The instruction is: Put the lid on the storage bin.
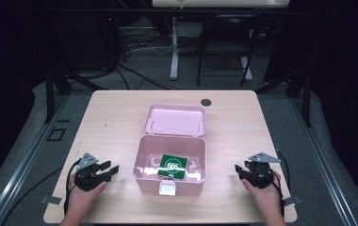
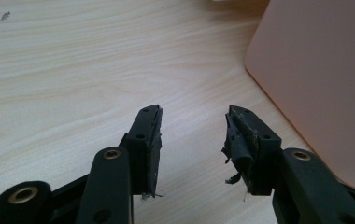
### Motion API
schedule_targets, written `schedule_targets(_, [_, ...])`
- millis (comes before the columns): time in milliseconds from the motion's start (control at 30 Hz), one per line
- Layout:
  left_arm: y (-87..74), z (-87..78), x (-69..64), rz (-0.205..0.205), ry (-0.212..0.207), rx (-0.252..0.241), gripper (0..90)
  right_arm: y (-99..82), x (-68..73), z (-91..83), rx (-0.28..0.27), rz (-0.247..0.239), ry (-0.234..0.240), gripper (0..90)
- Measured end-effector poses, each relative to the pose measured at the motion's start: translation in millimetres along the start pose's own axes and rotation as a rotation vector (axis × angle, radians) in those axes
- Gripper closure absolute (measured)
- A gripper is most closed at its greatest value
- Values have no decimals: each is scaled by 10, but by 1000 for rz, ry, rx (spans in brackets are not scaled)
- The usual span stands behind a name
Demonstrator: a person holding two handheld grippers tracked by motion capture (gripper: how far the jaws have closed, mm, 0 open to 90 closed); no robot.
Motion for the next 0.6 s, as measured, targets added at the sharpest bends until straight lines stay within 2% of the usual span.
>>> schedule_targets(300, [15, -30, -20, 5, -11, -5, 551, 16, 24, -80, -27, -5, 1, 542])
schedule_targets(467, [74, -115, -57, 14, -2, -36, 550, 39, 70, -95, -18, -25, -25, 545])
schedule_targets(600, [96, -124, -91, 27, -3, -38, 550, 78, 93, -126, -32, -42, -56, 543])
Point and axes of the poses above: each handheld gripper's, and its own axes: z roughly forward along the jaws, y roughly out of its top, x roughly to its left, the point moved 7 cm from there along z, roughly forward along the jaws, and after that the axes turned 5 degrees about x, right-handed, at the moved point
